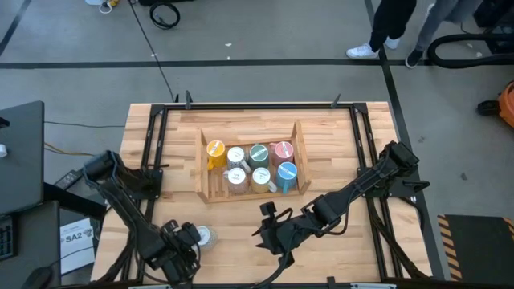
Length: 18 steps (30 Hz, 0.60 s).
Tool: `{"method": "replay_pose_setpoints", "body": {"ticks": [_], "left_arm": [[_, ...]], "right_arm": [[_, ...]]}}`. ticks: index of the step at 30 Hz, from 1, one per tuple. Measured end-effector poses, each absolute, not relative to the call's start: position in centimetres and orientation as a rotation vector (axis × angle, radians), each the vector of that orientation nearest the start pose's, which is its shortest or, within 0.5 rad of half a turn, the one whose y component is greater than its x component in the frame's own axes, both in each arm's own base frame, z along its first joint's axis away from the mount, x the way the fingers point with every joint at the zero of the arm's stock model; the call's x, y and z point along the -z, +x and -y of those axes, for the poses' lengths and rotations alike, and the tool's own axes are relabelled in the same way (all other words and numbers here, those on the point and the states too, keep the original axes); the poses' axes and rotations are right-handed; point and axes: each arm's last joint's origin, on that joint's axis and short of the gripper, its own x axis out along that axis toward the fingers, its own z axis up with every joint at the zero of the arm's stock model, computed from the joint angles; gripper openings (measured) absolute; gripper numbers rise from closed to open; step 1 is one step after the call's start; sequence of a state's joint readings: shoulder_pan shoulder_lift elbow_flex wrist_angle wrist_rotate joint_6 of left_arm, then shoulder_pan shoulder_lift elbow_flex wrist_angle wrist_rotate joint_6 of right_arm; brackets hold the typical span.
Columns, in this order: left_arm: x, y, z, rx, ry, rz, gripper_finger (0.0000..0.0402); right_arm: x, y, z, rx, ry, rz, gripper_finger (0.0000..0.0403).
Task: Place coffee mugs
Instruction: Put the gray patterned mug on the shelf
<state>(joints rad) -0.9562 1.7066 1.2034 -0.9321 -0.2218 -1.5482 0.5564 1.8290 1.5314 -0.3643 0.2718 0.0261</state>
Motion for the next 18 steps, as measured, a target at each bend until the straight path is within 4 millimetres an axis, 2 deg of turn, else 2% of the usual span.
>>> {"method": "replay_pose_setpoints", "body": {"ticks": [5,11,18], "left_arm": [[-19.52,18.87,25.27,-0.438,-0.482,-1.271,0.0197],[-19.38,19.29,25.05,-0.455,-0.491,-1.260,0.0192],[-19.39,19.39,25.00,-0.462,-0.502,-1.256,0.0142]], "right_arm": [[-28.55,35.62,-21.24,-0.266,-0.242,-0.611,0.0153],[-28.55,35.62,-21.24,-0.266,-0.242,-0.611,0.0153],[-28.51,35.58,-21.26,-0.268,-0.236,-0.617,0.0153]]}}
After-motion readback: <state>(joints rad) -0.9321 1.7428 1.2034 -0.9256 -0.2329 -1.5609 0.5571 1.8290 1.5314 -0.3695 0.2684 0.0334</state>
